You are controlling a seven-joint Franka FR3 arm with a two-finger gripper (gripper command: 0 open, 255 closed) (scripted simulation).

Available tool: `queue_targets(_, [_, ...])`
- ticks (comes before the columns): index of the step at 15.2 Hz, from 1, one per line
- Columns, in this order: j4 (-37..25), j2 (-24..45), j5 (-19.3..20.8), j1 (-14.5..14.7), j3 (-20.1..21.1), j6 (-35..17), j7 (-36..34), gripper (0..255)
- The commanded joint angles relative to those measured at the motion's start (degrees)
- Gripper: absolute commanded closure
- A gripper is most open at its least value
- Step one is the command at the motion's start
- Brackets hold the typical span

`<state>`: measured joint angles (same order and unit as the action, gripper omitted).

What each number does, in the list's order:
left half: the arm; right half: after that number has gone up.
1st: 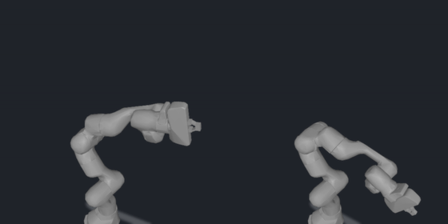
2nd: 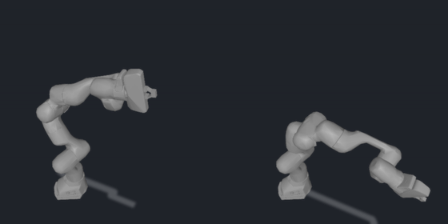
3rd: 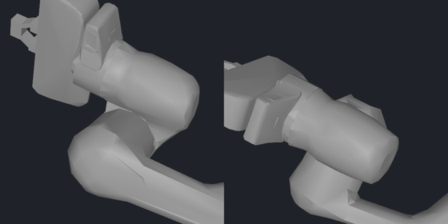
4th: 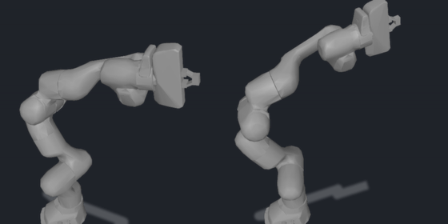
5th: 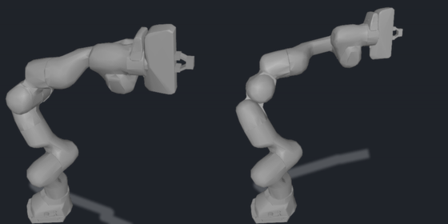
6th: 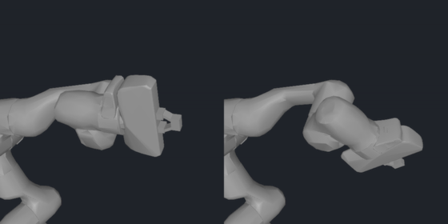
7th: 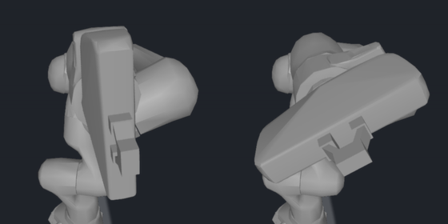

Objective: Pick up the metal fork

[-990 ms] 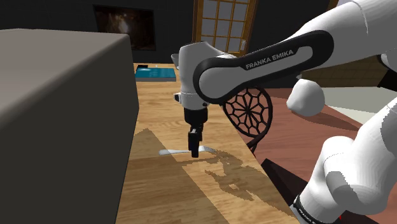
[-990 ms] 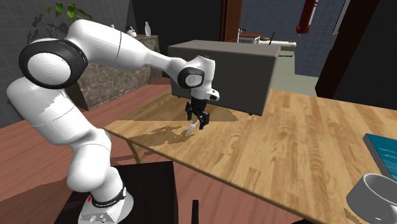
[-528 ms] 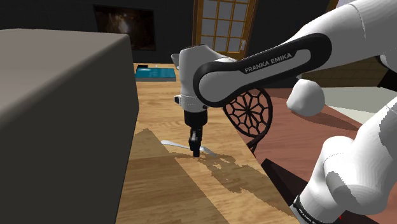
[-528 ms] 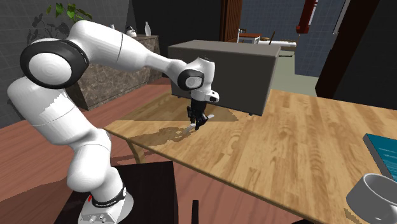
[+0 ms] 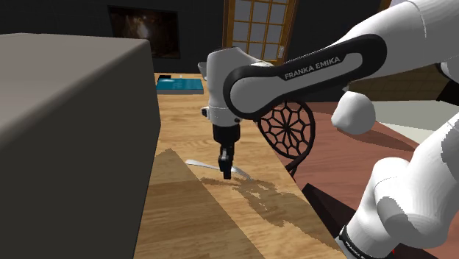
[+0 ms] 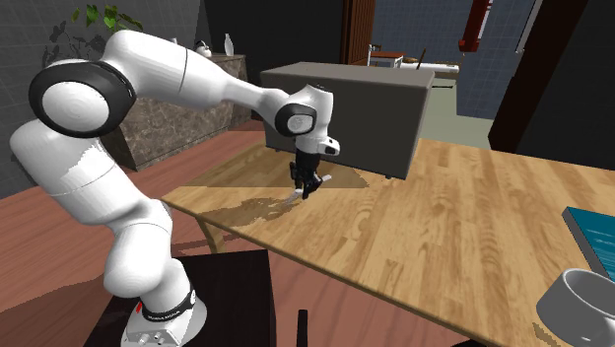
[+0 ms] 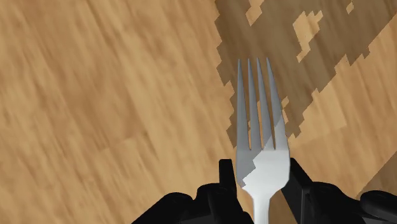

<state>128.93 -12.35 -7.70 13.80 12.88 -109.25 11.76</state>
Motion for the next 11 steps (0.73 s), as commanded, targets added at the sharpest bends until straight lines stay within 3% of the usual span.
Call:
queue_targets(1, [-1.0, -0.5, 0.0, 0.0, -0.1, 1.5, -0.1, 255])
queue_targets(11, [-7.2, -2.1, 0.1, -0.1, -0.5, 9.3, -0.4, 255])
